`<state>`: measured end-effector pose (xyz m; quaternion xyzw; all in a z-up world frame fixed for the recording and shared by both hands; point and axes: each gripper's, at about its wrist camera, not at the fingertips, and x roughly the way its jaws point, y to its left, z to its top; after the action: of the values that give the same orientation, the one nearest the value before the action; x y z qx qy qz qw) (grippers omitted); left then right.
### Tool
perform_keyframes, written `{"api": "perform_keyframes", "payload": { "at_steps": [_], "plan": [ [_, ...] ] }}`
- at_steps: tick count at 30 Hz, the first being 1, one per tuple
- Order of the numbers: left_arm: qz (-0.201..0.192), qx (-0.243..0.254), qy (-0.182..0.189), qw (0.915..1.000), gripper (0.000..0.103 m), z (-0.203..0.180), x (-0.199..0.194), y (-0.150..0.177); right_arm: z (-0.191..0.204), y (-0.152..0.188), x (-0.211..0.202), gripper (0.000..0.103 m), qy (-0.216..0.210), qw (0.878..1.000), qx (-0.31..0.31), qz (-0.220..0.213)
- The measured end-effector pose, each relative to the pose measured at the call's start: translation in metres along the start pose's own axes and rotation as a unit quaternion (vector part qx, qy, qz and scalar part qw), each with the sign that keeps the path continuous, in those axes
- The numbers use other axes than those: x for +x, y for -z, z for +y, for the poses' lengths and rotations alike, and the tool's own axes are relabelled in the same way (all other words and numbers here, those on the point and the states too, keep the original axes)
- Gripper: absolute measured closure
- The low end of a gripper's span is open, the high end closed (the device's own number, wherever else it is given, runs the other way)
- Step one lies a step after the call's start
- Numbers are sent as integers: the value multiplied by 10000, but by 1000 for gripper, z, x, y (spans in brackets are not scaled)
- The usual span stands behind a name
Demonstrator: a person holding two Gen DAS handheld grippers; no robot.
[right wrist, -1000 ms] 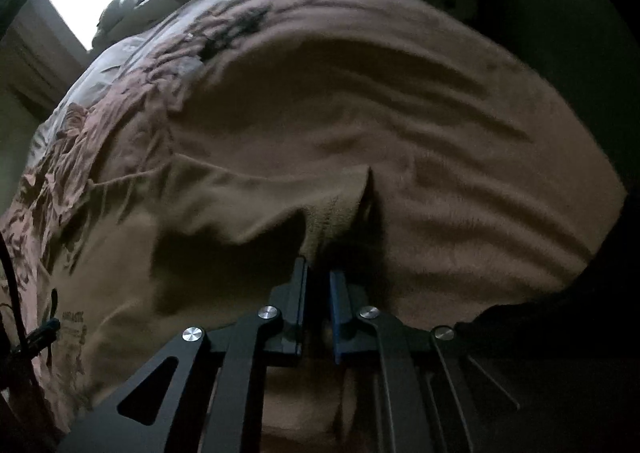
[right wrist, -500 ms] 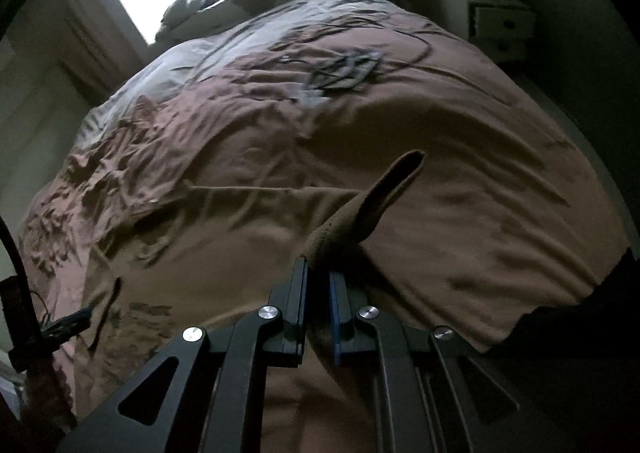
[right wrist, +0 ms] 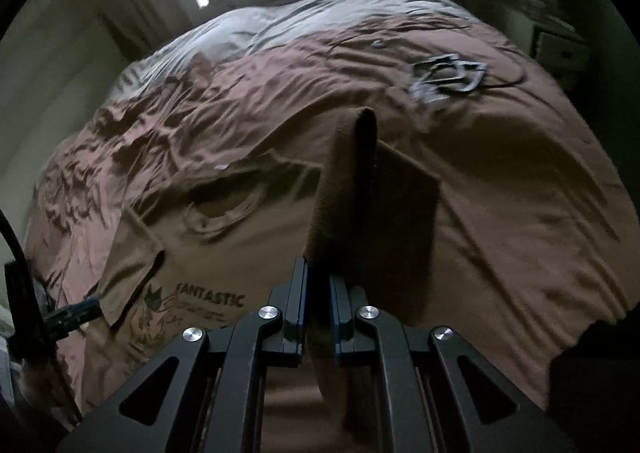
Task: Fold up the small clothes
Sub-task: 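Fold the held sleeve over the shirt body with the right tool and release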
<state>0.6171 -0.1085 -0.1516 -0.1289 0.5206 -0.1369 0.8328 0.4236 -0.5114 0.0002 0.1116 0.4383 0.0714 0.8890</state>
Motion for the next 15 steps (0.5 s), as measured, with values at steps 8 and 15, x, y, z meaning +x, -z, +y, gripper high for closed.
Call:
{"api": "perform_keyframes", "payload": {
  "at_steps": [8,15],
  "plan": [
    [12,-26,-65,10000,37,7,-2,1,41,1,46,83,-156,9982,-375,449],
    [55,140,9,9999,37,-9,7,-2,37,-3,42,30,-324,9982,-304,415]
  ]
}}
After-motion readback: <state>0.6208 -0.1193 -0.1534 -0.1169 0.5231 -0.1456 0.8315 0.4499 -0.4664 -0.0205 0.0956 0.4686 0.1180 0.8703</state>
